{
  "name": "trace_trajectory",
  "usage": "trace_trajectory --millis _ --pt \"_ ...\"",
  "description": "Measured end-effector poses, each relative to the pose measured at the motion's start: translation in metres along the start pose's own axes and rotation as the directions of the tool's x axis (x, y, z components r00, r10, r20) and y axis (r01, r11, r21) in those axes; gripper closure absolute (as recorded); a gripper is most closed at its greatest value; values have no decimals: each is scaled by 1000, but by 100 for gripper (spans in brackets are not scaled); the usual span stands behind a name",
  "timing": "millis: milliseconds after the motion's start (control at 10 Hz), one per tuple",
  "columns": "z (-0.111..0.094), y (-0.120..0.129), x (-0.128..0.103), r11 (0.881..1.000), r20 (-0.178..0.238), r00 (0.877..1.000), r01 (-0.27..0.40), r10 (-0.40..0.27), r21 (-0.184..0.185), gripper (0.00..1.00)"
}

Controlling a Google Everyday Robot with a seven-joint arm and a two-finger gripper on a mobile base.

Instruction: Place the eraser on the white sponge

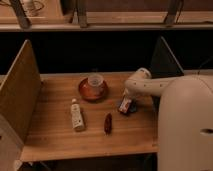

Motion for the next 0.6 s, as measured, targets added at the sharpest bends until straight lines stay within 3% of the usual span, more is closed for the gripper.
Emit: trace_trajectory --millis 600 --pt "0 0 0 1000 0 1000 0 0 1 26"
